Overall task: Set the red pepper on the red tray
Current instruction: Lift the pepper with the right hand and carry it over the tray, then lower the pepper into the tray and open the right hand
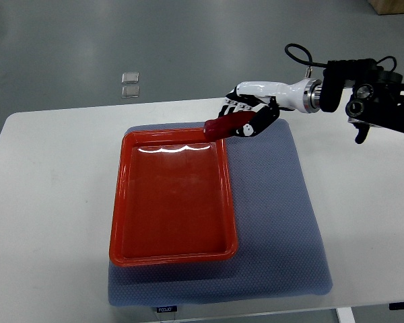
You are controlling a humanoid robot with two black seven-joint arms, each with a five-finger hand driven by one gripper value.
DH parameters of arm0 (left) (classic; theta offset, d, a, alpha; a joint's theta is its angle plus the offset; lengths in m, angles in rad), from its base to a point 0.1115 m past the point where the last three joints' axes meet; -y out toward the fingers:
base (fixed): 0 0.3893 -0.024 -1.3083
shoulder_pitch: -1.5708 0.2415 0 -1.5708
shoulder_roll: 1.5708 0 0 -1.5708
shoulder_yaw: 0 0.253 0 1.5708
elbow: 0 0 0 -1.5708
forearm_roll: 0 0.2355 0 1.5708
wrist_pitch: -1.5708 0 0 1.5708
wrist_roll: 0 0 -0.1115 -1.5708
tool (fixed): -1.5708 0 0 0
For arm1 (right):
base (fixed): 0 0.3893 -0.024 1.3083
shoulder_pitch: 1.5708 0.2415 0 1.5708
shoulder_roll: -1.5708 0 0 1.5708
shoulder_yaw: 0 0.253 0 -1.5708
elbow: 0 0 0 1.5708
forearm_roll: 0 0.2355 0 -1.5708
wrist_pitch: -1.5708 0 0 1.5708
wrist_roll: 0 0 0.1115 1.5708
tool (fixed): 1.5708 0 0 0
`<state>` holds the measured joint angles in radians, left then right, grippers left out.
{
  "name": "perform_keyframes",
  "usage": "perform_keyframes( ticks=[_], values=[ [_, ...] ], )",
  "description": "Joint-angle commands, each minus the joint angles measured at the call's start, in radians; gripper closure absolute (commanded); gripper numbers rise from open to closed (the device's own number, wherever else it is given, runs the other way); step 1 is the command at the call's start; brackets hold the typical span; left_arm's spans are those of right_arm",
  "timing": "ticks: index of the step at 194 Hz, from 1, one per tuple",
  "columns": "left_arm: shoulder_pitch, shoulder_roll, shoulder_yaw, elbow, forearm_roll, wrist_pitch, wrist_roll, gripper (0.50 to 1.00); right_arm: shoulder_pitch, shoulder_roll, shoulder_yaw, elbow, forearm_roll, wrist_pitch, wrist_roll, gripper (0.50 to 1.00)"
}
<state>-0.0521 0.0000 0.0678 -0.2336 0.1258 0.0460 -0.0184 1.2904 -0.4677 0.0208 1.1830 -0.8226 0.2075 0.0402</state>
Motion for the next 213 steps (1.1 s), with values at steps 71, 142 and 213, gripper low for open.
perform_keyframes(
  ticks=[71, 142, 213],
  values=[
    [0.001, 0.000, 0.000, 0.002, 0.000, 0.002, 0.000, 0.500, 0.015, 0.426, -0.077, -0.244, 0.010, -0.011, -0.013, 1.000],
    [0.002, 0.000, 0.000, 0.000, 0.000, 0.000, 0.000, 0.500, -0.077, 0.468, -0.081, -0.341, -0.009, -0.026, -0.013, 1.000],
    [0.000, 0.000, 0.001, 0.002, -0.002, 0.002, 0.000, 0.500, -0.115, 0.468, -0.107, -0.350, -0.036, -0.036, -0.010, 0.955]
  ],
)
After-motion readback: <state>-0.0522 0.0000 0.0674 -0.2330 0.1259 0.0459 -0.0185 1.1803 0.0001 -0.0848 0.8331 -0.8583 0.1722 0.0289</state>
